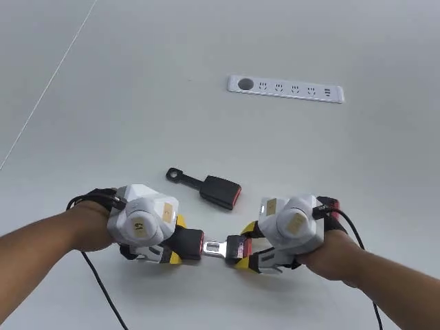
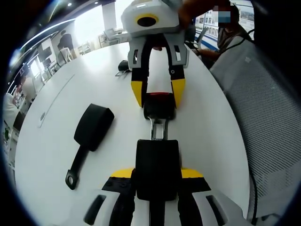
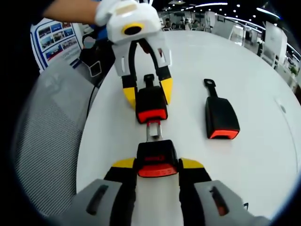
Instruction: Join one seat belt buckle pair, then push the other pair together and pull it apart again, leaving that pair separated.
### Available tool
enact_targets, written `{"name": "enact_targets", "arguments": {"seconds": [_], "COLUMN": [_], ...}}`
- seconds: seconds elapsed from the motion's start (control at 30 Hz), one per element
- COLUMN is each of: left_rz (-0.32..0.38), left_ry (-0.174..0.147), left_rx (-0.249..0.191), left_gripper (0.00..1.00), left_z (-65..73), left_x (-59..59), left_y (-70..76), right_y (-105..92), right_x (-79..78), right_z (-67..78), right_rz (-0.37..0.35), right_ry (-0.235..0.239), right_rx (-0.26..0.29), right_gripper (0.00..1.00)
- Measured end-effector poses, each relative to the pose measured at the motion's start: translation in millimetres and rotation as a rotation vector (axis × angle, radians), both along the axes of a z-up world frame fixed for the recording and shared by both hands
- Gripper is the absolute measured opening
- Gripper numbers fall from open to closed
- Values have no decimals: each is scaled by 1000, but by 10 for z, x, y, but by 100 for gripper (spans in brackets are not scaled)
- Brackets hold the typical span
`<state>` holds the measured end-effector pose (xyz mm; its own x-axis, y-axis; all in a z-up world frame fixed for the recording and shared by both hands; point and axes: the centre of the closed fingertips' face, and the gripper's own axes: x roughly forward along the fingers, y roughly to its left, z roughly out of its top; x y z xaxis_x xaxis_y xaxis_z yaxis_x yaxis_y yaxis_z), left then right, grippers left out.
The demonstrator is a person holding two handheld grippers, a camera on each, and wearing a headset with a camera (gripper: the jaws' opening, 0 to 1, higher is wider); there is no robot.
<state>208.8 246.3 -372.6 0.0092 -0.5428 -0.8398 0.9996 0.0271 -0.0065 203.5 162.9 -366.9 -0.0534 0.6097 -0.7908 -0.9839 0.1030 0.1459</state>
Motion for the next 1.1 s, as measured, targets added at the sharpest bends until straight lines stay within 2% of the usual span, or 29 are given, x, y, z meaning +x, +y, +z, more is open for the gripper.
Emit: {"name": "enact_targets", "arguments": {"seconds": [0.3, 0.47, 0.77, 0.97, 1.0, 1.03, 1.07, 1.1], "left_rz": [-1, 2, 5, -4, -8, -8, -6, -8], "left_ry": [-1, 3, 5, 6, 5, 6, 11, 8], "left_rx": [7, 11, 20, 21, 22, 22, 25, 22], "left_gripper": [35, 35, 35, 35, 35, 35, 35, 35], "left_z": [7, 3, -5, -5, -5, 0, -4, -4], "left_x": [-7, -10, -12, -19, -19, -20, -30, -23], "left_y": [-5, -3, -3, -7, -9, -12, -4, -8], "right_y": [150, 163, 216, 380, 392, 340, 386, 375], "right_x": [4, 17, 32, 17, 19, -55, 33, 14], "right_z": [11, 4, 4, 5, 8, -24, 6, 6], "right_rz": [6, 56, 24, 12, 8, 2, 3, 7], "right_ry": [3, -37, -20, -7, -2, 44, -4, 8], "right_rx": [30, 28, 39, 53, 53, 15, 48, 48], "right_gripper": [34, 34, 32, 31, 31, 31, 31, 31]}}
